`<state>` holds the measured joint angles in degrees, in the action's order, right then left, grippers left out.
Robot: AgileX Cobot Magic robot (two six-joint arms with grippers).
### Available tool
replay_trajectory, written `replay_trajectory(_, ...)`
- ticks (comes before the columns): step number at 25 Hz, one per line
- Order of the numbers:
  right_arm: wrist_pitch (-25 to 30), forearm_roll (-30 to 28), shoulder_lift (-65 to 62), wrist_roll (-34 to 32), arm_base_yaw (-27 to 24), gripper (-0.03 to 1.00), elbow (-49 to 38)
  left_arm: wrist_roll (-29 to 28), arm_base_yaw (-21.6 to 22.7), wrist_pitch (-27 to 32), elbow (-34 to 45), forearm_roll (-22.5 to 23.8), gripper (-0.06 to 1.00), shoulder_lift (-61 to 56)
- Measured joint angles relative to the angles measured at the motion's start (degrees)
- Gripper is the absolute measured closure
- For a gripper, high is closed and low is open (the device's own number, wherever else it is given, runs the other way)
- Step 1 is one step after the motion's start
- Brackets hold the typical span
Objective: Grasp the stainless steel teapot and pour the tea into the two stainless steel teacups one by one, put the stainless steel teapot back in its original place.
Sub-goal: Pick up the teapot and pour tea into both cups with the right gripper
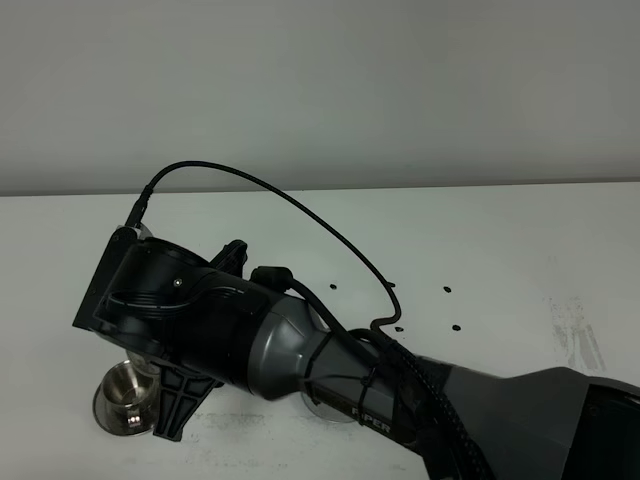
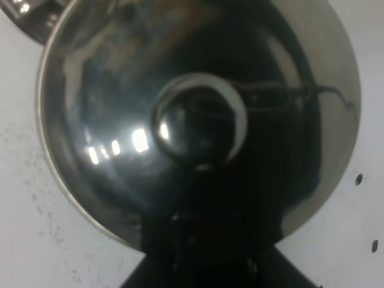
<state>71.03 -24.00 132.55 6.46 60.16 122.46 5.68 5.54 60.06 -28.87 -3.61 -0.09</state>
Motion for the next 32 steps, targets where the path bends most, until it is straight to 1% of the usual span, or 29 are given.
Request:
replay_trajectory(9,0.0,-0.13,0.0,0.05,0.0,0.76,0.0,0.0,0.0,0.0,0.0,0.0,0.33,0.0)
replay_trajectory(21,0.05,-2.87,0.0,0.54,0.0,0.76,0.0,0.0,0.0,0.0,0.0,0.0,0.33,0.0)
replay_trajectory(26,-0.36,-5.93,0.94,1.07,0.23,0.76,-0.17,0.0,0.0,0.0,0.0,0.0,0.33,0.0)
replay_trajectory(28,-1.31,-6.0,0.96,1.65,0.23,0.76,-1.41,0.0,0.0,0.0,0.0,0.0,0.33,0.0)
replay_trajectory(32,-1.49,-6.0,0.96,1.65,0.41,0.76,-2.89,-0.05,0.0,0.0,0.0,0.0,0.33,0.0)
